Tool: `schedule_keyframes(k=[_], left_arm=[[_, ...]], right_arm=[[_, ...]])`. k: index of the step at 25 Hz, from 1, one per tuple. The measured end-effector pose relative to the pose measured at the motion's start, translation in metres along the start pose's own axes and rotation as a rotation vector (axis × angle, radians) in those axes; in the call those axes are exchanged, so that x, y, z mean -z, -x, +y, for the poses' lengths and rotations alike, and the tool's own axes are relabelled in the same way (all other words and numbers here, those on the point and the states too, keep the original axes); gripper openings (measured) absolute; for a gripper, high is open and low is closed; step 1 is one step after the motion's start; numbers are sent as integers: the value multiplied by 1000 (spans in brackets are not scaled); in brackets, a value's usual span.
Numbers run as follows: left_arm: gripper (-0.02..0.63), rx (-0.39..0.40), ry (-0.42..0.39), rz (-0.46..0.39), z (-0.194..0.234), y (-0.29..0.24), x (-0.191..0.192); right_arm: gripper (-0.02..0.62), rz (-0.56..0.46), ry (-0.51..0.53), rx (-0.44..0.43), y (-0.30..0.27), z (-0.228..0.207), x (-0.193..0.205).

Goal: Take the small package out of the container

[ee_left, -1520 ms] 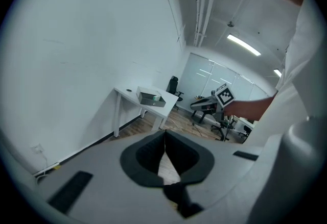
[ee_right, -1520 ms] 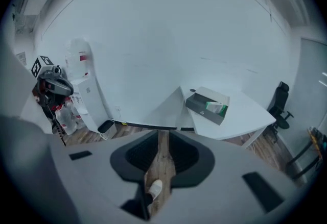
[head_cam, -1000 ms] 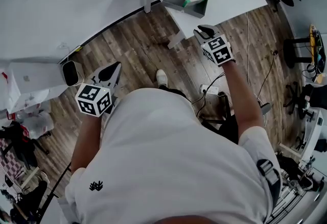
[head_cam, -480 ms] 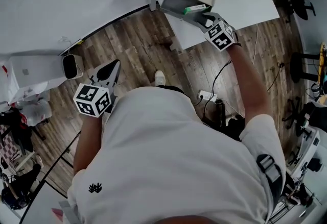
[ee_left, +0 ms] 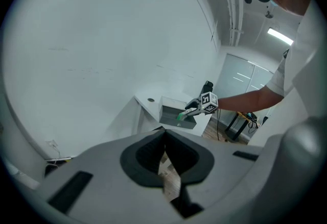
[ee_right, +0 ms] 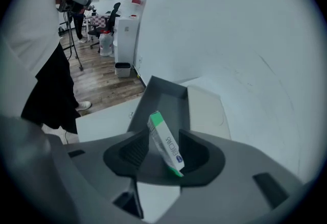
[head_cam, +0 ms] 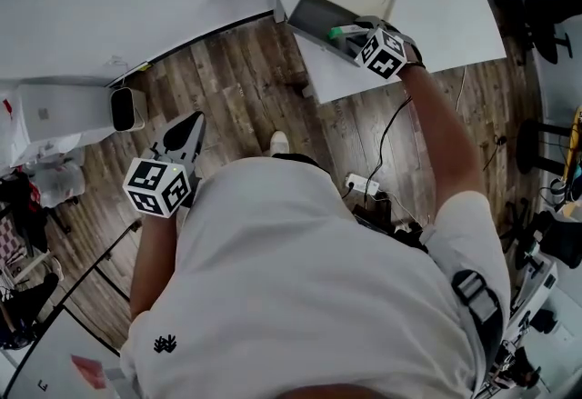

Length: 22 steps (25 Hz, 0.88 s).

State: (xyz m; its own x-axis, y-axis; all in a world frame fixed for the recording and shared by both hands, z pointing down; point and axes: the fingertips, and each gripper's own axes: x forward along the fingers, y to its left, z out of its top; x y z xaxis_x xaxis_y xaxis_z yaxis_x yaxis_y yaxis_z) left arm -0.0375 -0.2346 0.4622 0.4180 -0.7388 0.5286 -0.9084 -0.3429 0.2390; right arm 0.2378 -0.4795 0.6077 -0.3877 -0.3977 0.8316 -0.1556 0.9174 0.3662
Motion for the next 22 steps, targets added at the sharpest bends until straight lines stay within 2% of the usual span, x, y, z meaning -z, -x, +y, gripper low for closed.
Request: schedule_keyframes(k=[5, 11, 17, 22], left_arm=[[8, -42, 1, -4, 3, 3, 1], [8, -63, 5, 2, 2, 6, 2], [8, -72, 5, 0, 3, 9, 4], [8, -70, 7, -3, 3, 13, 7]], right_arm=[[206, 68, 131, -74, -20, 1, 7], [204, 104, 194, -132, -33, 6, 12], [112, 107, 212, -140, -39, 9, 11], [100, 114, 195, -140, -34, 12, 11]])
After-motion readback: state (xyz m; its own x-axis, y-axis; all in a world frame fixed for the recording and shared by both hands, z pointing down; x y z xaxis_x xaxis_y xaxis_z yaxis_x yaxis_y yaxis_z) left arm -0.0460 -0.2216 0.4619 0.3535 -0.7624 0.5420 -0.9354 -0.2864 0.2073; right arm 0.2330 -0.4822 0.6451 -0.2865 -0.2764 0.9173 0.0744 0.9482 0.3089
